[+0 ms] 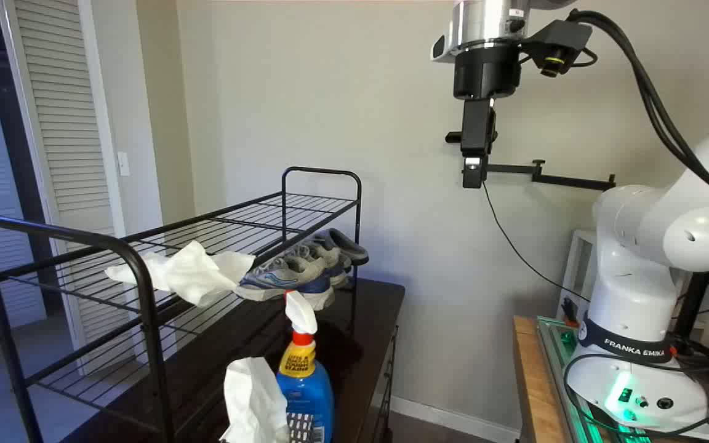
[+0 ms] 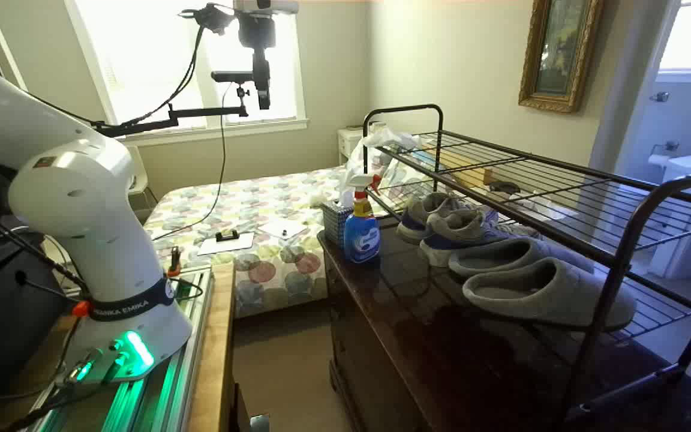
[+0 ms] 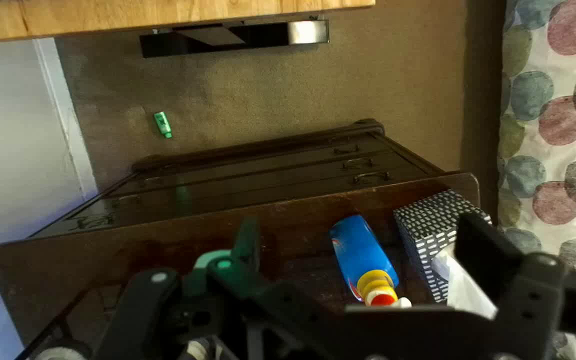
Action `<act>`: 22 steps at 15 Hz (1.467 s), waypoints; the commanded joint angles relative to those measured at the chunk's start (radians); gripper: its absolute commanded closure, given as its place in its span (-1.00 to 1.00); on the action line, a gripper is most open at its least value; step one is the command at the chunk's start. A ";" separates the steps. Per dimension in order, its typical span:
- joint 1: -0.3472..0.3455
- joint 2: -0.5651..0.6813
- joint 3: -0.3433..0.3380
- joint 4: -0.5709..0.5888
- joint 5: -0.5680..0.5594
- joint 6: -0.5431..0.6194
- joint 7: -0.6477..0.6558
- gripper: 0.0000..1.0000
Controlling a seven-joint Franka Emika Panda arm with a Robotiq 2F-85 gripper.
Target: Move the left sneaker to the top shelf.
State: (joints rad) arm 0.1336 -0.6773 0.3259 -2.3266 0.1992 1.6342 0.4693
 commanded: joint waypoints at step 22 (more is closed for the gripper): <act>-0.097 0.216 0.015 -0.085 -0.243 0.393 0.257 -1.00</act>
State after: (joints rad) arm 0.0076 -0.4669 0.3664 -2.4132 -0.0299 2.0297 0.7154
